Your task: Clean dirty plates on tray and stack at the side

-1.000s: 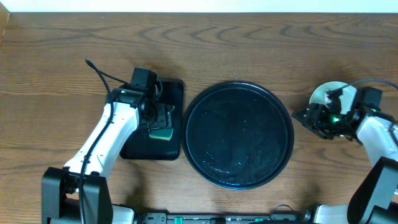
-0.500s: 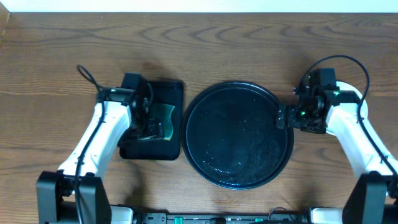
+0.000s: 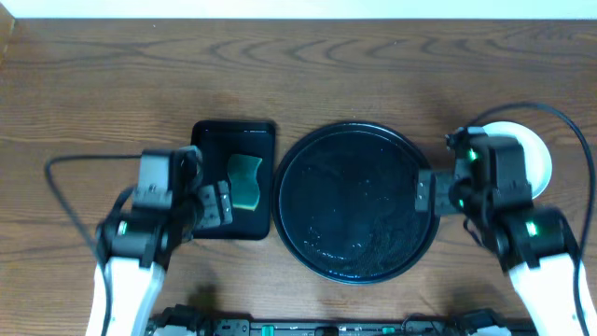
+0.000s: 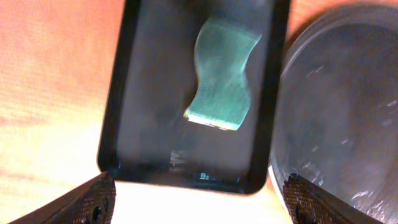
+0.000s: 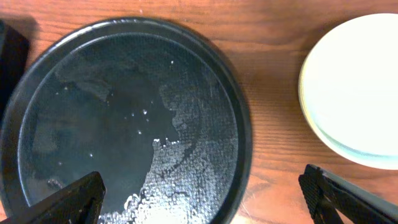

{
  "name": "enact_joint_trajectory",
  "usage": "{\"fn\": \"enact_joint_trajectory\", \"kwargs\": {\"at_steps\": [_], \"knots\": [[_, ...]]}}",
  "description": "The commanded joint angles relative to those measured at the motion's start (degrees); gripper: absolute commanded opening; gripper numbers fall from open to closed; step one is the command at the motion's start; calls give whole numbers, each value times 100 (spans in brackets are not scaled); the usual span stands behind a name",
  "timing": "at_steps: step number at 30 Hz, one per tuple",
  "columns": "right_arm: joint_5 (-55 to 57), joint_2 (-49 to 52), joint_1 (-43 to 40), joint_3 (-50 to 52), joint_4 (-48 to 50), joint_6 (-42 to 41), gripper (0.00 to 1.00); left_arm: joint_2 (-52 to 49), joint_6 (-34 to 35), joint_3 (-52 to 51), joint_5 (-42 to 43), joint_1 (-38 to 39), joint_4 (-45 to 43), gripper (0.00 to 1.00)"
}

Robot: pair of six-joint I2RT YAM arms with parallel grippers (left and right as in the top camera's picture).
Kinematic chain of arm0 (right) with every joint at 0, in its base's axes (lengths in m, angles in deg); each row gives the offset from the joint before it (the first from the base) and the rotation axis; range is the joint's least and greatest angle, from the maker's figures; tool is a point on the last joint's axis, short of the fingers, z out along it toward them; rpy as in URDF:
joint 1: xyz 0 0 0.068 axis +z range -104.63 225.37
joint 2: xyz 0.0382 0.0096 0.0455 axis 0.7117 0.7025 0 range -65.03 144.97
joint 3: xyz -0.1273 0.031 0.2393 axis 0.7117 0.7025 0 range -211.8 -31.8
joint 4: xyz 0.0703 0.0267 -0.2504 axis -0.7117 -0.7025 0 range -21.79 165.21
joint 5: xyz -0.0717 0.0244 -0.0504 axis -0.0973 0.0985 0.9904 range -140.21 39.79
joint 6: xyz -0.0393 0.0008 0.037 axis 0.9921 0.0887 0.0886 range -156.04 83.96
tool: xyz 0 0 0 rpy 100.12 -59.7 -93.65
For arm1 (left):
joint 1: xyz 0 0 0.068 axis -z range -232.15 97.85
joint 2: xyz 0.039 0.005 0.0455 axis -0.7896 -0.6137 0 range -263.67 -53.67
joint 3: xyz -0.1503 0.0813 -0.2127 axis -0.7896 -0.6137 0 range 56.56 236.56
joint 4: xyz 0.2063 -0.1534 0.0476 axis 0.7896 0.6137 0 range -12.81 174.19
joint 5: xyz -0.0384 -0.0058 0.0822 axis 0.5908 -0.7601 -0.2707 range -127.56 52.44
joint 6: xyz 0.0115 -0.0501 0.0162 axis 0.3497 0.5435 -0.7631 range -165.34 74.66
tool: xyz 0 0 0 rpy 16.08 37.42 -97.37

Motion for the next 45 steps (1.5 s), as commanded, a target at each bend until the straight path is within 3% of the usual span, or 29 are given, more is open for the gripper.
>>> {"fn": "enact_joint_trajectory", "kwargs": {"at_steps": [1,7,13,29,37,45], "knots": [[258,-826,85,428,4,-210,99,1075,-216,-428,26,-17,-256,87],[400,-1799,81,846,-155,-210,99,1871,-199,-560,24,-20,-269,88],[315,-1786,81,857,-621,-212,99,1871,-201,-560,24,-20,-249,88],[186,-1784,81,857,-667,-208,99,1871,-201,-560,24,-20,-249,88],[728,-2109,101,1045,-737,-203,99,1871,-199,-560,24,-20,-249,88],[682,-3403,94,2181,599,-203,99,1871,-199,-560,24,-20,-249,88]]}}
